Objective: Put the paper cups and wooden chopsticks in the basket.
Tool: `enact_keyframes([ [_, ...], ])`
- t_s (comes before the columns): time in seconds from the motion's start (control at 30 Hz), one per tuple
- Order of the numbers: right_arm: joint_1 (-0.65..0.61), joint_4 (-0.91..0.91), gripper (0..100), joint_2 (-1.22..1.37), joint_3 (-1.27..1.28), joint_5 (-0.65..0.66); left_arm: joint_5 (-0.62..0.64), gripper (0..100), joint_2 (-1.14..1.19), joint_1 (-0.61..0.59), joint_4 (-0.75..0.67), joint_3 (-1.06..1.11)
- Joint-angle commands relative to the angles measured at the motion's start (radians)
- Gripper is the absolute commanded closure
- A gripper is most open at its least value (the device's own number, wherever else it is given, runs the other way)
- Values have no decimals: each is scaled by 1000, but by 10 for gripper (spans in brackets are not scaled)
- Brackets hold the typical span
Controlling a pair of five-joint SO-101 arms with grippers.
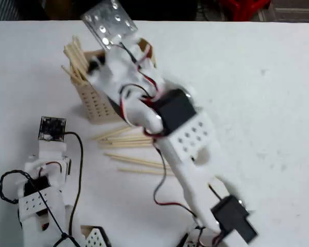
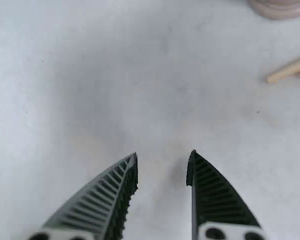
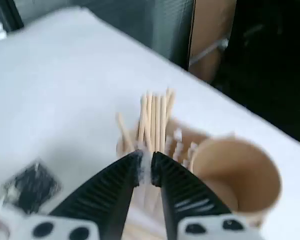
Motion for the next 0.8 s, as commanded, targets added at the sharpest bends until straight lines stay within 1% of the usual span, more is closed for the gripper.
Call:
enact_keyframes([
  [0.0,-2,245,954,-88,-44,40,9,827,-19,-7,-17,-6],
  [0.07,-1,357,956,-90,-43,72,9,827,-19,-7,-17,-6],
  [0.13,-1,429,957,-79,-23,109,9,827,-19,-7,-17,-6],
  [0.27,-1,406,957,-62,203,149,9,827,-19,-7,-17,-6],
  [0.37,-1,314,957,-74,410,161,9,827,-19,-7,-17,-6],
  [0.5,-1,124,957,-105,646,160,9,827,-19,-7,-17,-6],
  [0.6,-2,-4,957,-140,789,161,9,827,-19,-7,-17,-6],
  [0.77,-2,-148,957,-189,977,161,9,827,-19,-7,-17,-6],
])
